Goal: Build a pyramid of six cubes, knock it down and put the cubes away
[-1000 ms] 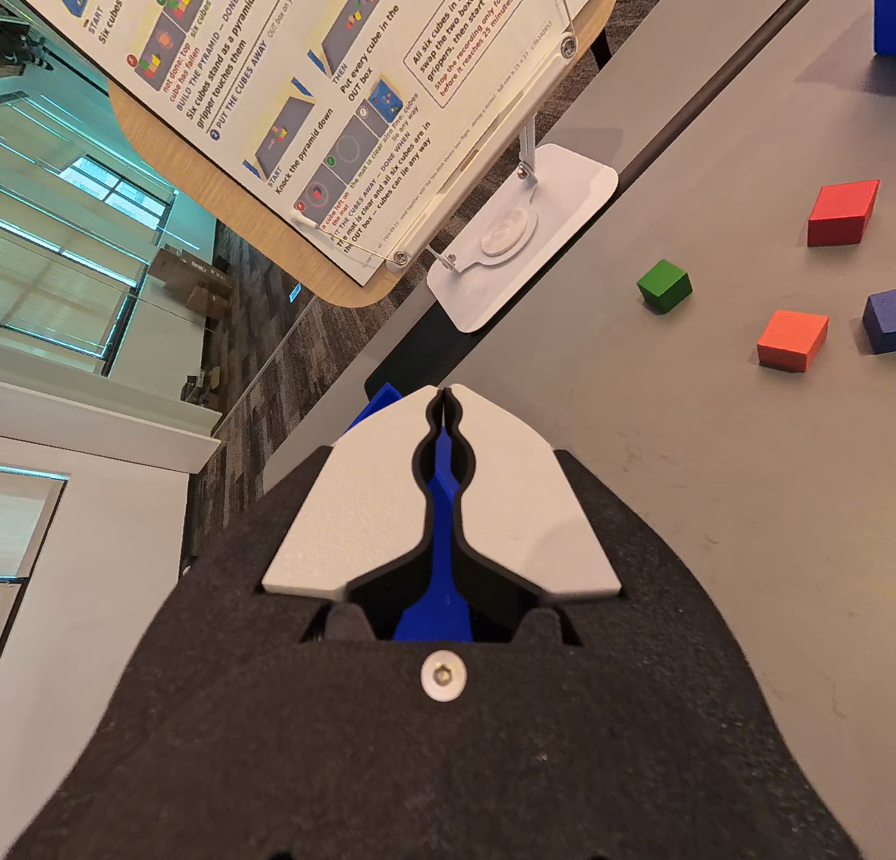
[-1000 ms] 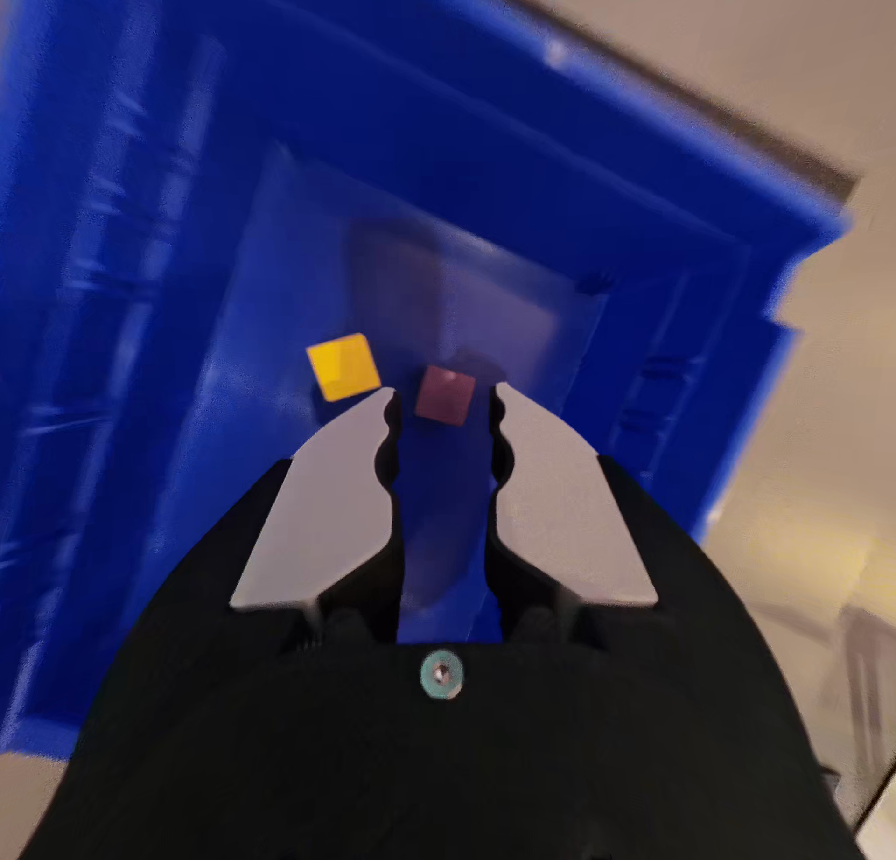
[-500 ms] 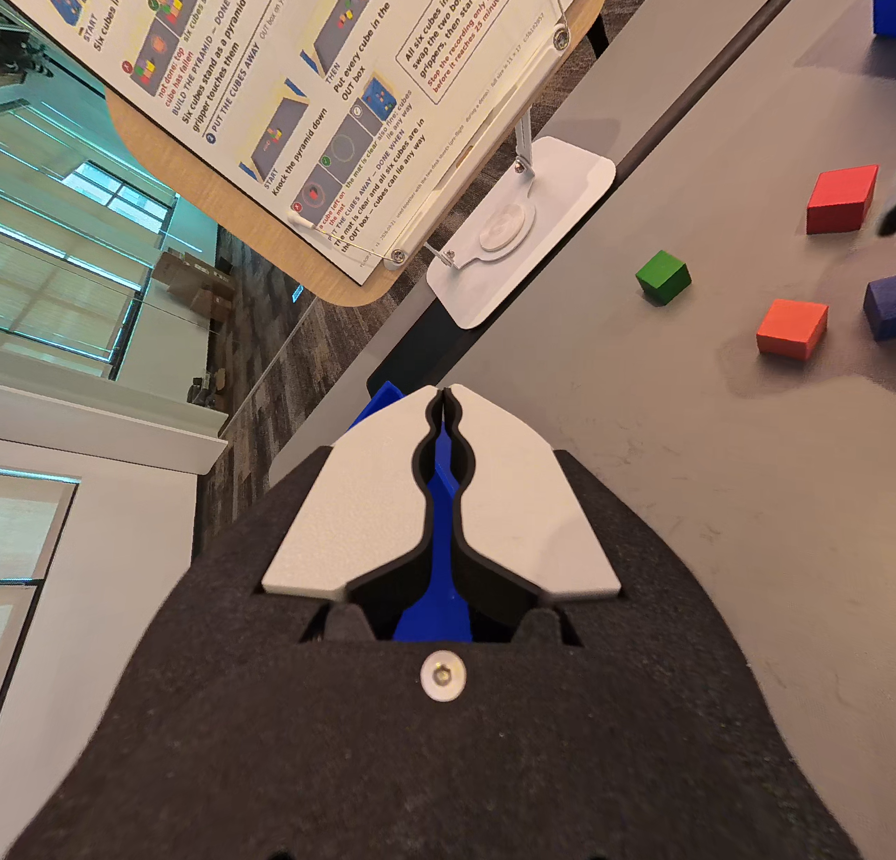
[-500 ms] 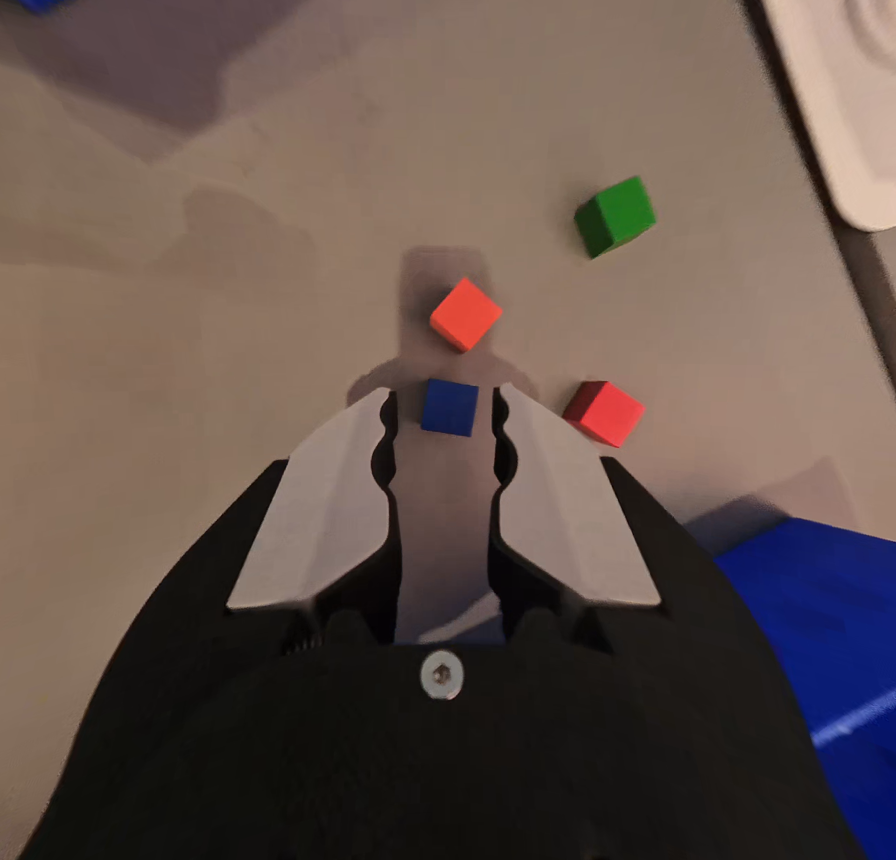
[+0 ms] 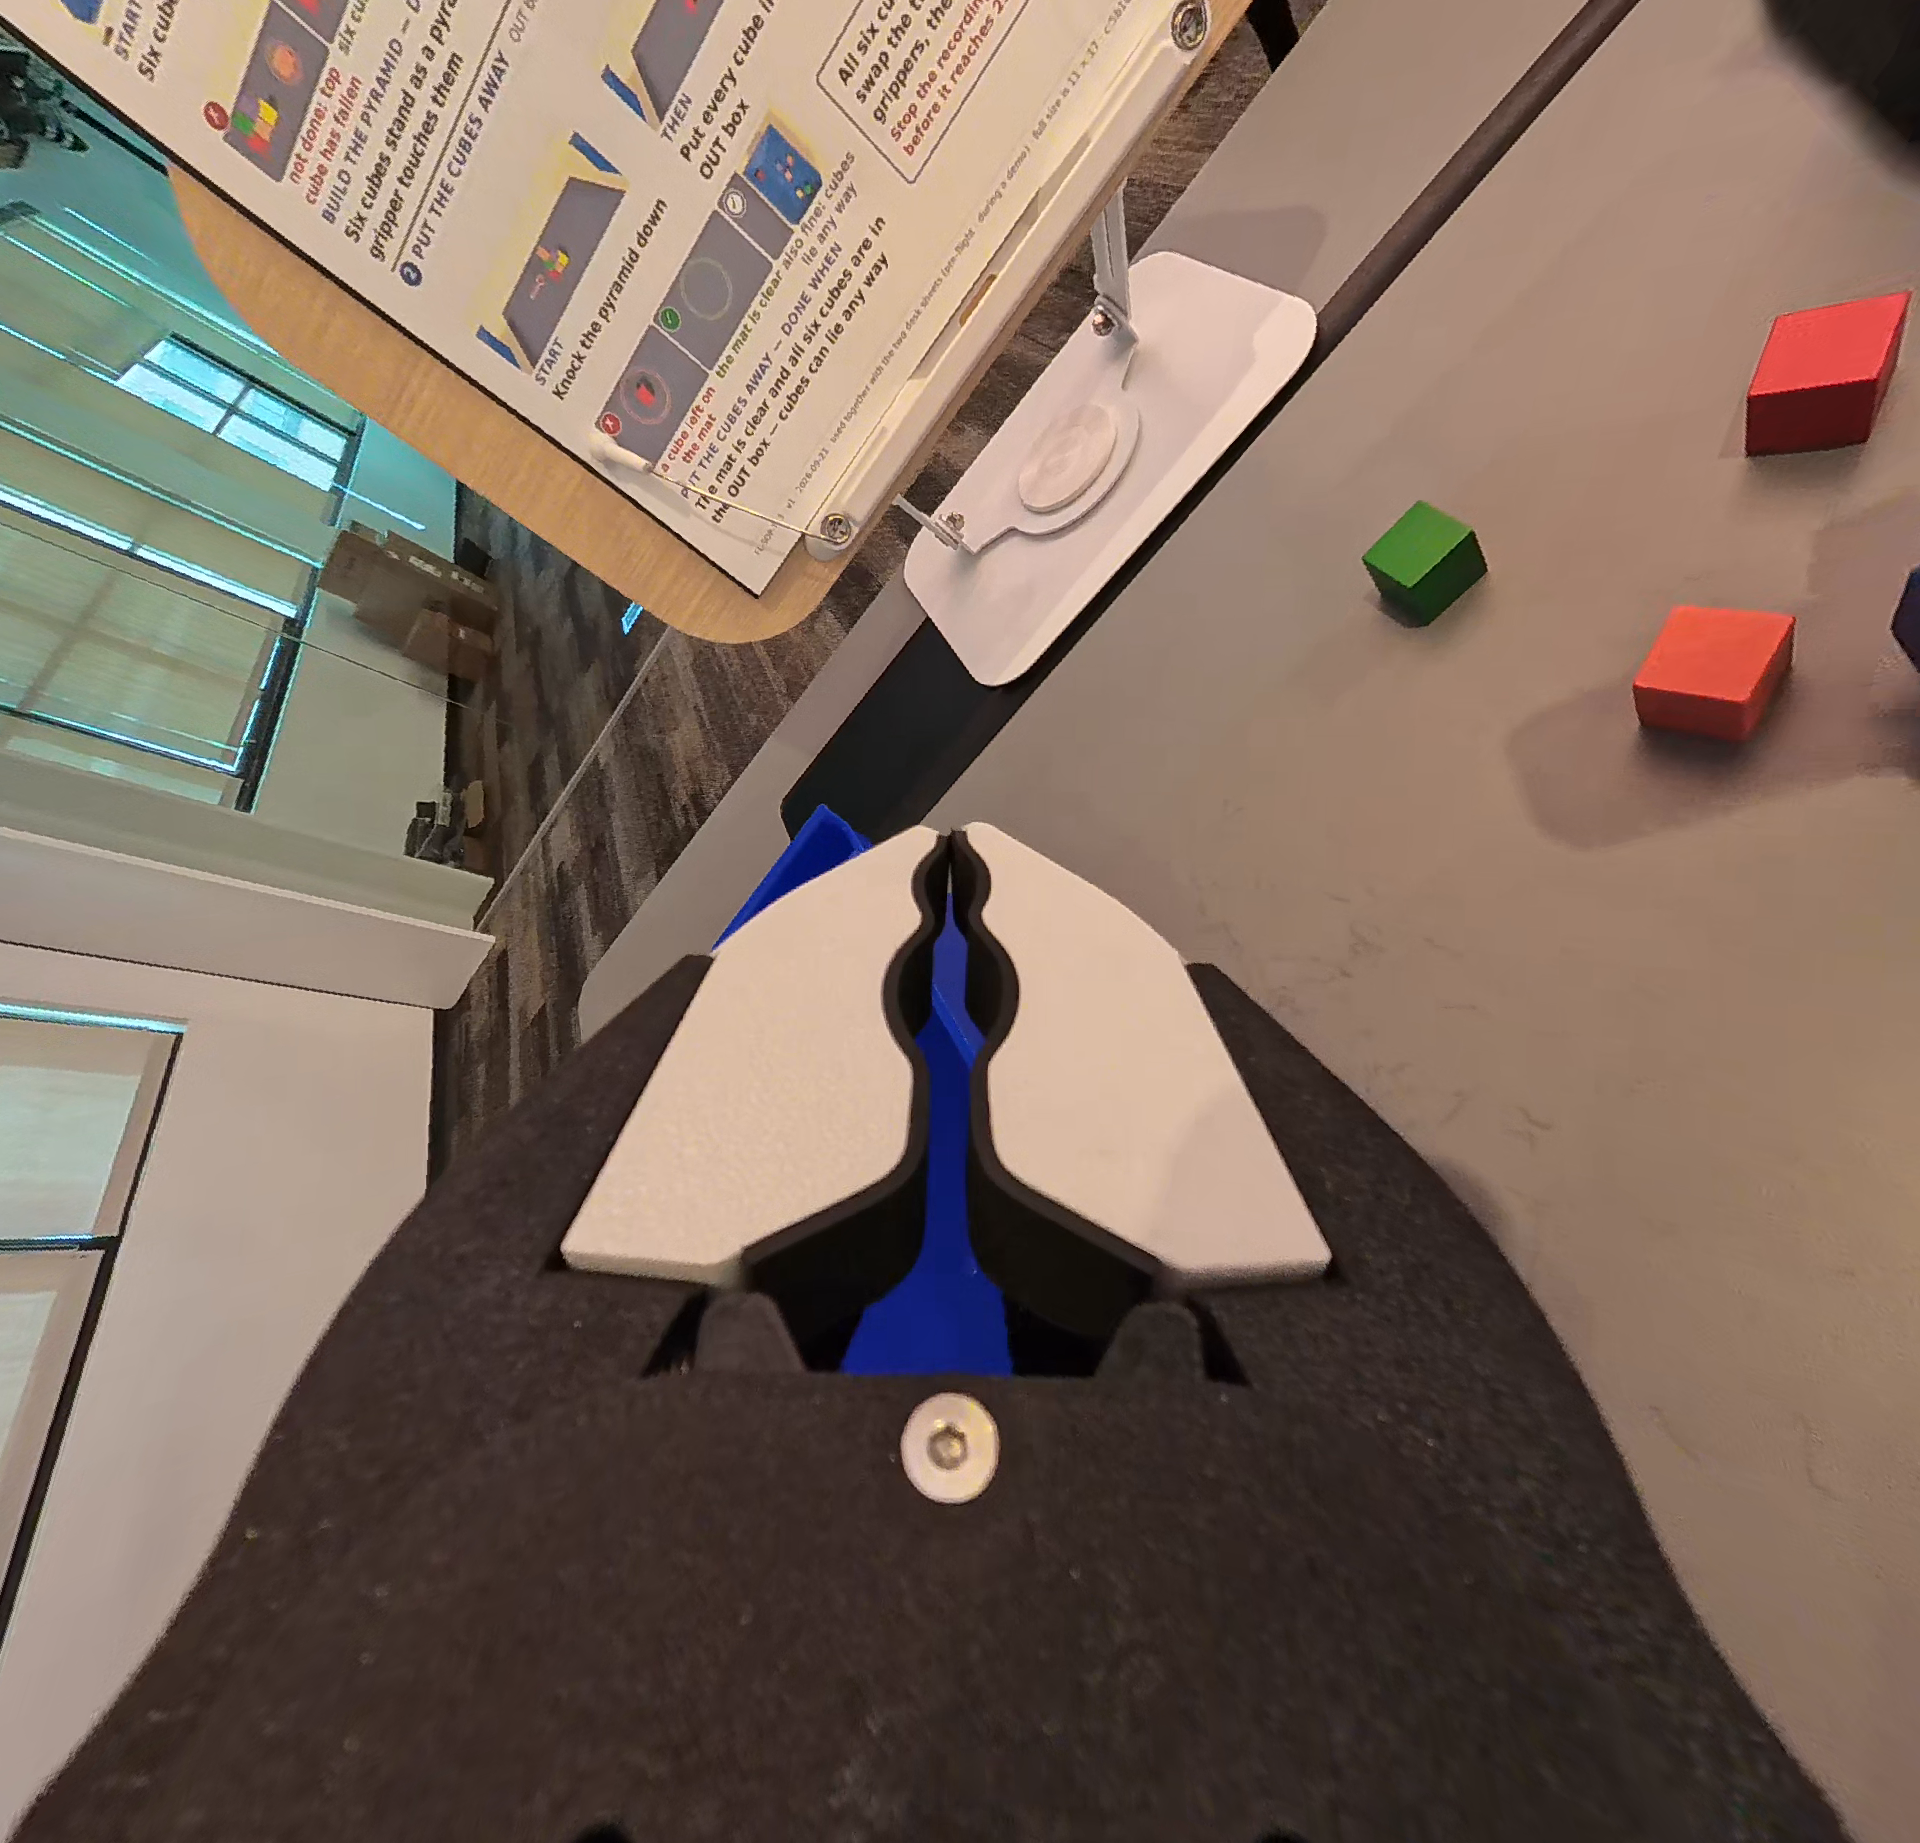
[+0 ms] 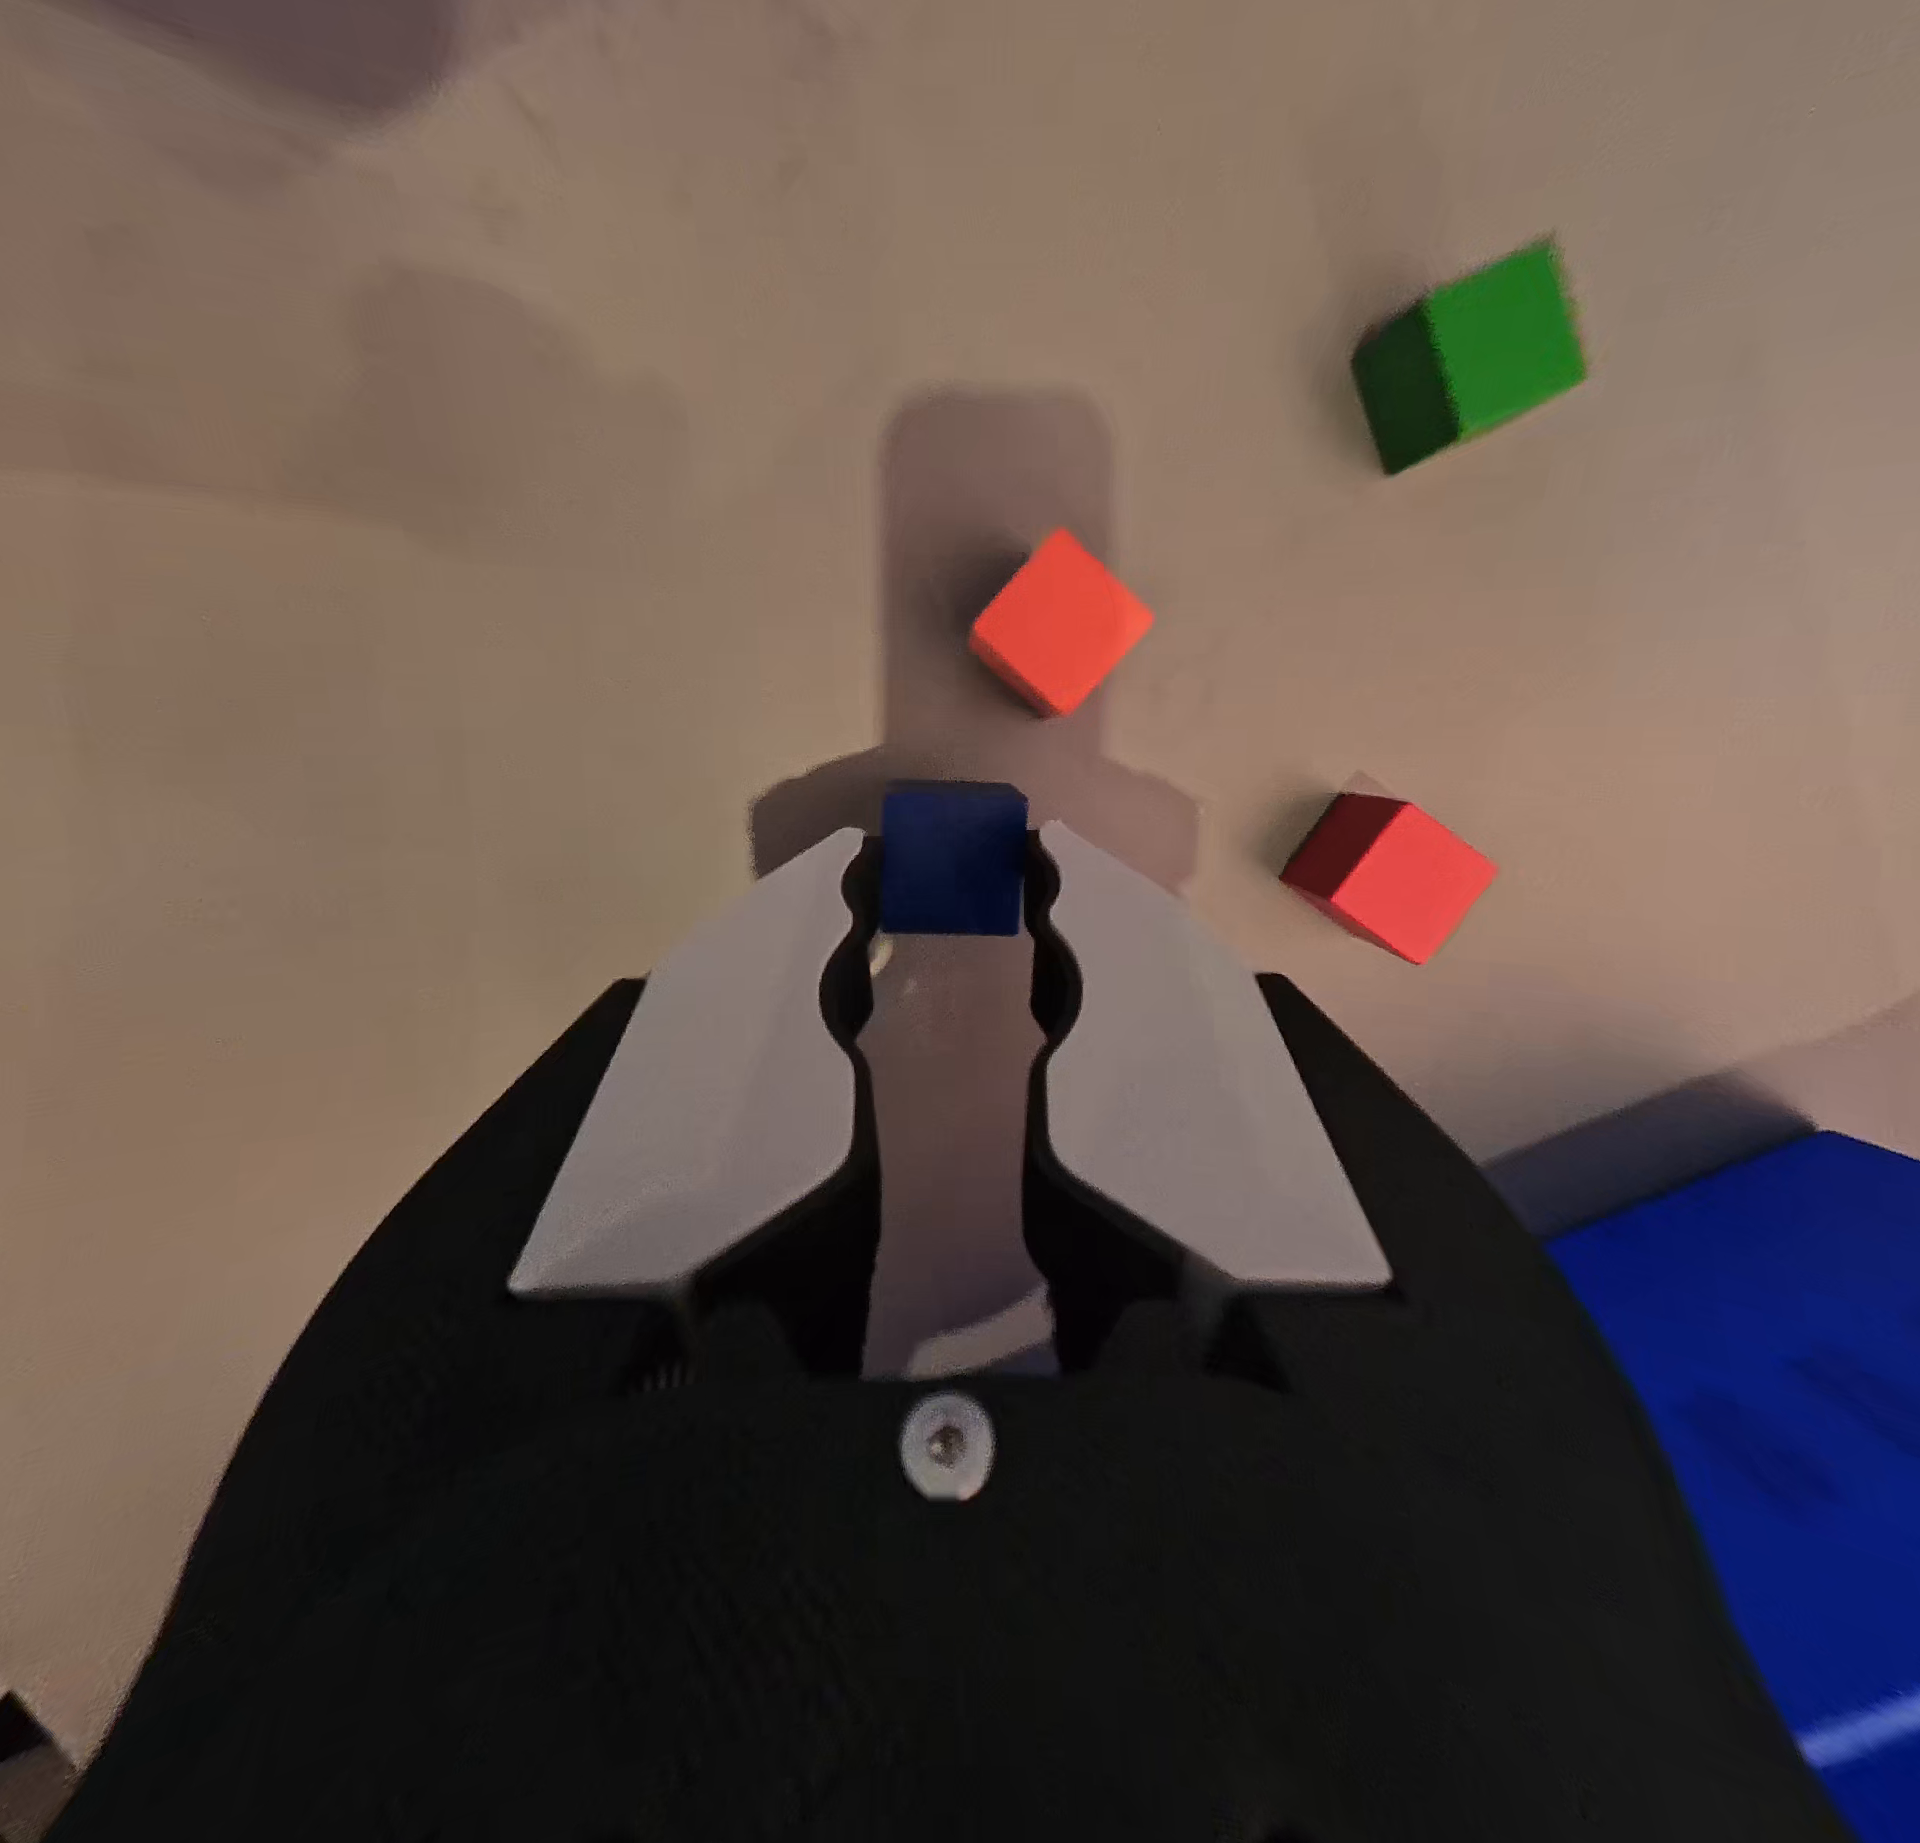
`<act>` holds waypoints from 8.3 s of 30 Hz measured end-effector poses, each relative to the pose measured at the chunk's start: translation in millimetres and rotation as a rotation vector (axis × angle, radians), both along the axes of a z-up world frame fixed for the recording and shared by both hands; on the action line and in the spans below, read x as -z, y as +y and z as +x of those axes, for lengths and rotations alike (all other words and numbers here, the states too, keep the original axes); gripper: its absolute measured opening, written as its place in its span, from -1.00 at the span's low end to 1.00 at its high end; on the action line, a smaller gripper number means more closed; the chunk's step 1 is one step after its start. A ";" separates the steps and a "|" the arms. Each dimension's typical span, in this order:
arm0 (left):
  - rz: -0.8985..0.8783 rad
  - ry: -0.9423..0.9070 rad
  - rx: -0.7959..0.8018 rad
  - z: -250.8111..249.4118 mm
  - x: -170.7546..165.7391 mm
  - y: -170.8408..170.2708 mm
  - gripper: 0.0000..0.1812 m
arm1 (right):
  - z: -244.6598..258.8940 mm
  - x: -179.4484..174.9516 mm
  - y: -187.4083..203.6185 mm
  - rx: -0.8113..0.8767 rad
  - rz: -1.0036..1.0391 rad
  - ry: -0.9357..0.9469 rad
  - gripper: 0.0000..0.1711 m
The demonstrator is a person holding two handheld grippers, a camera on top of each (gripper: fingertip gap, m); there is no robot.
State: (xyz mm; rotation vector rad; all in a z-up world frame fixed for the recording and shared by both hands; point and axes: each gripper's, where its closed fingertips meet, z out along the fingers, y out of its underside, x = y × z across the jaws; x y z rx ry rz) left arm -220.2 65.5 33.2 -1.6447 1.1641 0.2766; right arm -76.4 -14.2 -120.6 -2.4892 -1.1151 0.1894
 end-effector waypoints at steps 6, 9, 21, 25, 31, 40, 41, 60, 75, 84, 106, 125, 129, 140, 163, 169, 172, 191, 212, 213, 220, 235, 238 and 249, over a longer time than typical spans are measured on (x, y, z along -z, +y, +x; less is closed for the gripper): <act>-0.006 0.008 0.000 0.9 2.5 0.2 -1.00 | 40.2 -123.9 -8.3 0.078 0.328 0.139 -0.68; -0.010 0.016 0.006 3.2 4.7 -1.1 -1.00 | 119.8 -147.3 -12.9 0.286 0.395 0.124 -0.68; -0.020 0.031 0.008 4.2 8.2 -2.0 -1.00 | 286.2 9.8 -48.4 0.717 -0.204 0.028 -0.66; -0.025 0.036 0.006 4.1 10.0 -1.5 -1.00 | 289.9 16.1 -47.5 0.708 -0.208 -0.023 -0.66; -0.025 0.047 0.007 5.8 11.8 -2.4 -1.00 | 282.9 -23.6 -36.1 0.730 -0.061 0.002 -0.59; -0.031 0.056 0.008 6.2 13.8 -3.4 -1.00 | 83.1 -153.7 25.6 0.333 0.482 0.474 -0.47; -0.030 0.058 0.009 6.5 13.6 -4.0 -1.00 | 69.7 -139.8 31.0 0.352 0.437 0.471 -0.47; -0.043 0.061 0.026 11.8 14.8 -6.2 -1.00 | 83.5 27.2 65.6 0.566 0.066 -0.186 -0.48; -0.036 0.067 0.021 8.2 11.7 -8.3 -1.00 | 139.0 -132.5 -21.1 0.515 0.247 0.094 -0.66; -0.029 0.037 0.032 5.1 2.8 -14.2 -1.00 | 236.8 0.8 -52.1 0.620 -0.260 -0.009 -0.65; 0.128 0.298 -0.189 -20.5 16.7 20.0 -1.00 | 43.7 -114.2 26.3 0.360 0.284 0.432 -0.40; 0.141 0.364 -0.231 -29.2 20.5 24.8 -1.00 | -9.0 -11.8 41.7 0.308 0.126 0.179 -0.66; 0.137 0.367 -0.229 -29.0 21.5 24.4 -1.00 | 17.6 -75.9 25.9 0.297 0.209 0.220 -0.66; 0.115 0.361 -0.208 -25.0 25.6 21.3 -1.00 | 185.1 -71.9 -28.6 0.375 0.087 0.097 -0.65; 0.082 0.374 -0.191 -20.7 34.9 19.5 -1.00 | 201.0 1.6 -39.5 0.139 -0.056 -0.005 -0.52; 0.080 0.366 -0.186 -20.7 33.1 18.4 -1.00 | 194.9 -77.4 -22.4 0.214 0.242 -0.159 -0.49; 0.081 0.359 -0.184 -20.7 31.5 17.9 -1.00 | 150.2 -121.5 -12.4 0.120 0.449 -0.158 -0.50; -0.113 -0.166 0.066 30.4 11.0 -7.9 -0.90 | 3.4 4.2 109.2 0.279 0.417 0.154 -0.33; -0.223 -0.300 0.088 55.0 16.3 -20.8 -0.43 | 8.3 34.1 150.4 0.706 0.154 0.186 -0.49; -0.224 -0.302 0.092 55.2 15.2 -21.9 -0.44 | 9.8 33.8 150.9 0.709 0.155 0.176 -0.53; -0.211 -0.289 0.105 54.2 11.0 -25.8 -0.44 | 15.0 35.0 148.5 0.666 0.121 0.095 -0.64; -0.182 -0.235 0.111 59.2 15.5 -28.5 -0.44 | 61.1 -87.8 80.1 0.459 0.363 0.112 -0.65; -0.178 -0.227 0.106 60.4 17.3 -28.3 -0.44 | 99.9 -112.4 57.4 0.501 0.420 0.141 -0.65; -0.193 -0.178 0.090 63.0 32.8 -23.9 -0.45 | 247.5 -76.3 -11.1 0.603 0.239 0.055 -0.64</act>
